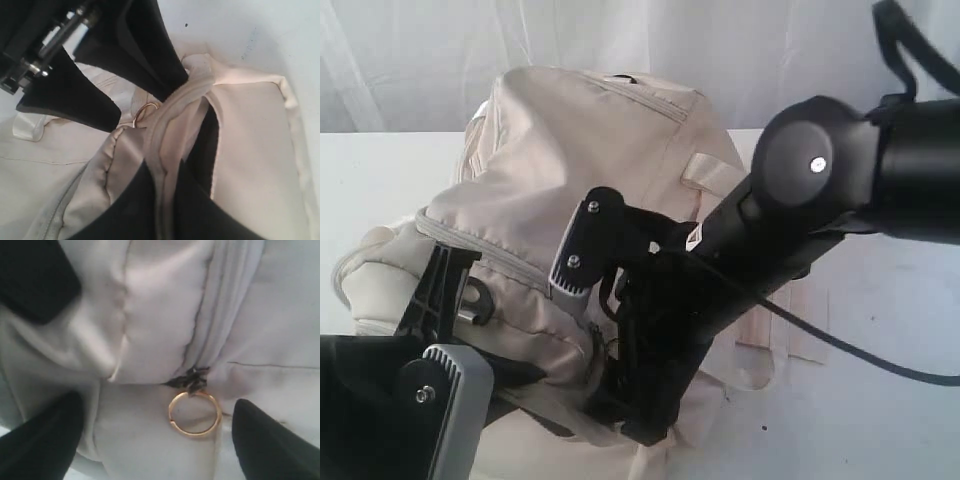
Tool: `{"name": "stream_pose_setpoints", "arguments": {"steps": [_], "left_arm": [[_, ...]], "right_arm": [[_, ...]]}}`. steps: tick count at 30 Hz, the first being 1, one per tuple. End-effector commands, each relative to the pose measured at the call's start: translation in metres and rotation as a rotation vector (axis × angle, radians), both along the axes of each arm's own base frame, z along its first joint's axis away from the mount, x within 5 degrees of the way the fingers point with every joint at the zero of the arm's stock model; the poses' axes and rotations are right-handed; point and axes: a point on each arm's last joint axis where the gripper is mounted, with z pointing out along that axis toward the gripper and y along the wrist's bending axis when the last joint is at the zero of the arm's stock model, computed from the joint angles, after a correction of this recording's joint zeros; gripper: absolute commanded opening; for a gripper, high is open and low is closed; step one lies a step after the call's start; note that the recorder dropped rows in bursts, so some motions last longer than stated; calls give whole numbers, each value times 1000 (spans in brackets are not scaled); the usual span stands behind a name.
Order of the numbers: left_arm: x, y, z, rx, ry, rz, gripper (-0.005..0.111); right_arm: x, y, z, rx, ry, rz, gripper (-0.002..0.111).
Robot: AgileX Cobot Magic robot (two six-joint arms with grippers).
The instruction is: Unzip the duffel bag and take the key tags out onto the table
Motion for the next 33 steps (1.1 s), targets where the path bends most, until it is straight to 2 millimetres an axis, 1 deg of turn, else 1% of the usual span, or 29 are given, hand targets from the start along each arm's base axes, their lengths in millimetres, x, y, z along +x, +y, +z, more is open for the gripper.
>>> {"name": "stream_pose_setpoints", "arguments": {"steps": [1,8,10,14,22,33], "left_arm": [[-3,1,1,-20,16,5,0],[-3,1,1,-20,16,5,0],[-3,1,1,-20,16,5,0],[-3,1,1,-20,16,5,0],[-3,1,1,-20,16,5,0],[-3,1,1,-20,16,5,0]], "right_arm": [[5,9,-15,-37,-67,35,75],[8,13,-32,-83,-34,43,75],[9,13,-34,-88,-39,45,74],[12,10,-35,-129,-94,77,69],[18,6,-36,-178,-147,47,68],[24,13,-32,-85,-204,-10,68]]}}
